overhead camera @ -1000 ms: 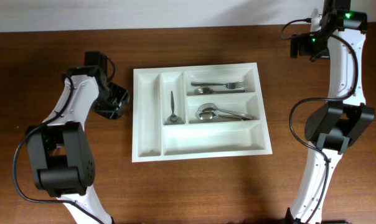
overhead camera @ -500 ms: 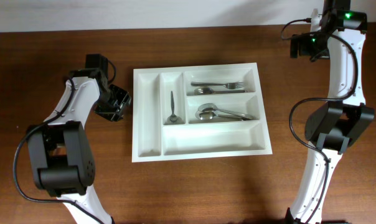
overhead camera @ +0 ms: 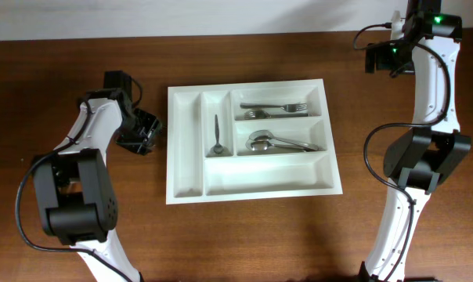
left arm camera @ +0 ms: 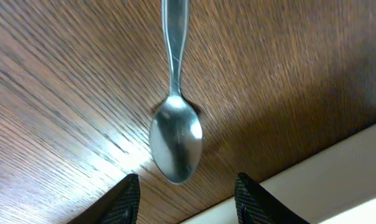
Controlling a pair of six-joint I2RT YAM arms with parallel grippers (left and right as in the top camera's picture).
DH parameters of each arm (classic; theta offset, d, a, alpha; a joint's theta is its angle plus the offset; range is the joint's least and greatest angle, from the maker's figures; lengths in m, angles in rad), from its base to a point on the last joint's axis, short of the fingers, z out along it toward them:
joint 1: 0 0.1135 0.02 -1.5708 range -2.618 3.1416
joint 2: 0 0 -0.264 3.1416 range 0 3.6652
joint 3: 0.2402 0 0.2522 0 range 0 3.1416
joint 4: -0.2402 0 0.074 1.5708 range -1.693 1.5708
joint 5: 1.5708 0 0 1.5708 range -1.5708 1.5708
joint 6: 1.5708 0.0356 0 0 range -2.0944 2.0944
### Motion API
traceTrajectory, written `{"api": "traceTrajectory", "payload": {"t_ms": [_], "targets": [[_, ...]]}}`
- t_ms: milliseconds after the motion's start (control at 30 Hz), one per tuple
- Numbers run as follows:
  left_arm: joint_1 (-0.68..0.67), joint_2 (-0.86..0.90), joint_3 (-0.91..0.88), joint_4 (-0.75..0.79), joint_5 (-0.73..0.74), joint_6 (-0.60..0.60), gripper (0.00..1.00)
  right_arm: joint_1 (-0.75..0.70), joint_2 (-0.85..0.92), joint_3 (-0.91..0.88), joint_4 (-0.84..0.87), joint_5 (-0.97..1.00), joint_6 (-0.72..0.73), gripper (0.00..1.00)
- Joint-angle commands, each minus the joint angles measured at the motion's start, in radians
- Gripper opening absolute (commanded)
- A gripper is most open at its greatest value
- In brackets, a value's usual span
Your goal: Pack container
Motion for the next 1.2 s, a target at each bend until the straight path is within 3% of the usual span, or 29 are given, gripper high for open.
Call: {"api": "traceTrajectory", "payload": {"t_ms": [0,267,400,900,1167], "targets": [[0.015,0.031,-0.011,0.006,-0.003,-0.014,0.51,-0.001,-0.025,0.018,0.0,0.005,0.005,0.99],[0.016,0.124,-0.011,0.049,0.053,-0.014,0.49,-0.001,-0.025,0.018,0.0,0.005,0.005,0.99],[0.016,0.134,-0.011,0.066,0.053,-0.014,0.33,-0.001,-0.025,0.018,0.0,0.005,0.005,0.99],[0.016,0.11,-0.009,0.066,0.105,0.002,0.3,-0.001,-0.025,0.018,0.0,0.005,0.005,0.99],[0.015,-0.008,0.093,0.071,0.015,0.132,0.3,-0.001,-0.025,0.018,0.0,0.005,0.005,0.99]]}}
